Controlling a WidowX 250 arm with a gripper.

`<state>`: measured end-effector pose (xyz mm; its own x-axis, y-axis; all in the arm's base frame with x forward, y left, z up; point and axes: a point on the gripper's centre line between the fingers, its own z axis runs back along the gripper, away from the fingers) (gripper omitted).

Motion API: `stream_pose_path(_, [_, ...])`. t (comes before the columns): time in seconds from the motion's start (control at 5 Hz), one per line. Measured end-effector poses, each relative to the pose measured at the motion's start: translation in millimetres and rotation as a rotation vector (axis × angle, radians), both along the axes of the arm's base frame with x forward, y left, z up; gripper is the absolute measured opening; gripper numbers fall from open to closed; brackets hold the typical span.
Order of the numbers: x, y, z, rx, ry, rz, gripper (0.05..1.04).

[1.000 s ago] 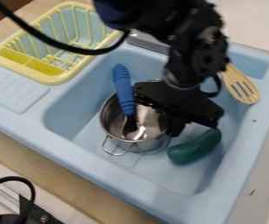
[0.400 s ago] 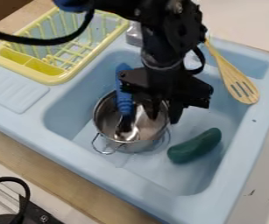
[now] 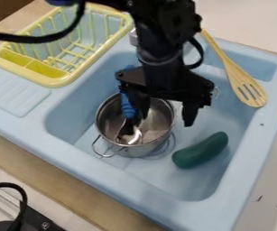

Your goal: Put the silver pot in the middle inside of the sink

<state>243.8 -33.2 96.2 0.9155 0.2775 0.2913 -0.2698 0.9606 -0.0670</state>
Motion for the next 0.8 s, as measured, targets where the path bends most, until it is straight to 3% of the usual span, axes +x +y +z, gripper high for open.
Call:
stream_pose_path(0.2, [-4,10,9.0,-0.026,-0.007,0.025,0.997])
stream_pose_path(0.4, [-12,23,11.5,0.003,0.043,0.041,0.997])
stream_pose_path(0.8, [-14,49,31.4,0.056,0.057,0.019,0.997])
